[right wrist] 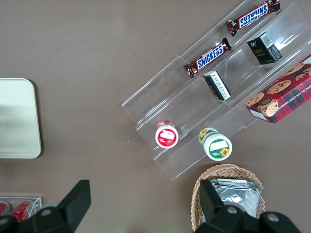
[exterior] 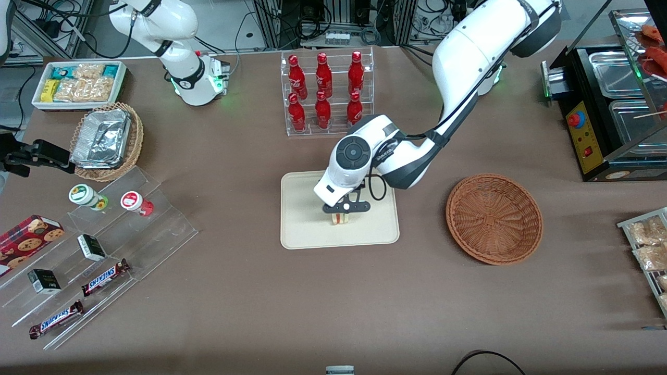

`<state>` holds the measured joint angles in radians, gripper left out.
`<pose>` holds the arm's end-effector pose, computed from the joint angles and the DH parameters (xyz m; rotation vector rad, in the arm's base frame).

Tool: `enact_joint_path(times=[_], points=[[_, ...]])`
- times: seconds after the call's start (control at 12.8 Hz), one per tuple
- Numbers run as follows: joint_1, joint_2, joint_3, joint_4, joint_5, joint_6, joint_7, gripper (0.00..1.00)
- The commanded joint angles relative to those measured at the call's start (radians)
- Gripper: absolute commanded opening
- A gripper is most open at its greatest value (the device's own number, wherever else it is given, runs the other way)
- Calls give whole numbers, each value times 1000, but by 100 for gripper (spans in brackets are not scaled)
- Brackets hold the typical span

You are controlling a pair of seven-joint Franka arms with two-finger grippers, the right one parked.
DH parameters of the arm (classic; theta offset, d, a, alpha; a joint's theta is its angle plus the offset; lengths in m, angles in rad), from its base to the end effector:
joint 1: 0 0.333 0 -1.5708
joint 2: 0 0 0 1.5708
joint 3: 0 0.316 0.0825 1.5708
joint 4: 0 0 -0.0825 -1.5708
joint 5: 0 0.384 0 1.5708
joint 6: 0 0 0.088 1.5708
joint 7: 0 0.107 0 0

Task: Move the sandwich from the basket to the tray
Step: 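Lower the sandwich onto the tray and open the left gripper, then raise the left gripper away from the sandwich on the tray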

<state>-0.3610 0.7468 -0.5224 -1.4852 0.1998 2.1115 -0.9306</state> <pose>0.5061 -0.4982 0.2726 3.0373 0.0843 -0.2321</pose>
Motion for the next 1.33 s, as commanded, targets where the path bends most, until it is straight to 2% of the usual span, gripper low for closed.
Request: enact_joint_path(times=[0.0, 0.08, 0.16, 0.31, 0.39, 0.63, 0.86, 1.1, 1.25], points=[[-15, 40, 4, 34, 59, 5, -51, 0], [-16, 49, 4, 34, 59, 5, -57, 0], [-30, 51, 4, 36, 59, 5, -62, 15], [-33, 51, 4, 37, 59, 5, -54, 95], [-30, 45, 4, 40, 59, 4, -57, 100], [2, -6, 2, 42, 49, -43, -62, 100], [28, -76, -1, 117, 41, -230, -62, 100], [118, -180, 1, 125, -51, -274, -65, 100], [183, -260, 1, 120, -60, -388, -56, 100]])
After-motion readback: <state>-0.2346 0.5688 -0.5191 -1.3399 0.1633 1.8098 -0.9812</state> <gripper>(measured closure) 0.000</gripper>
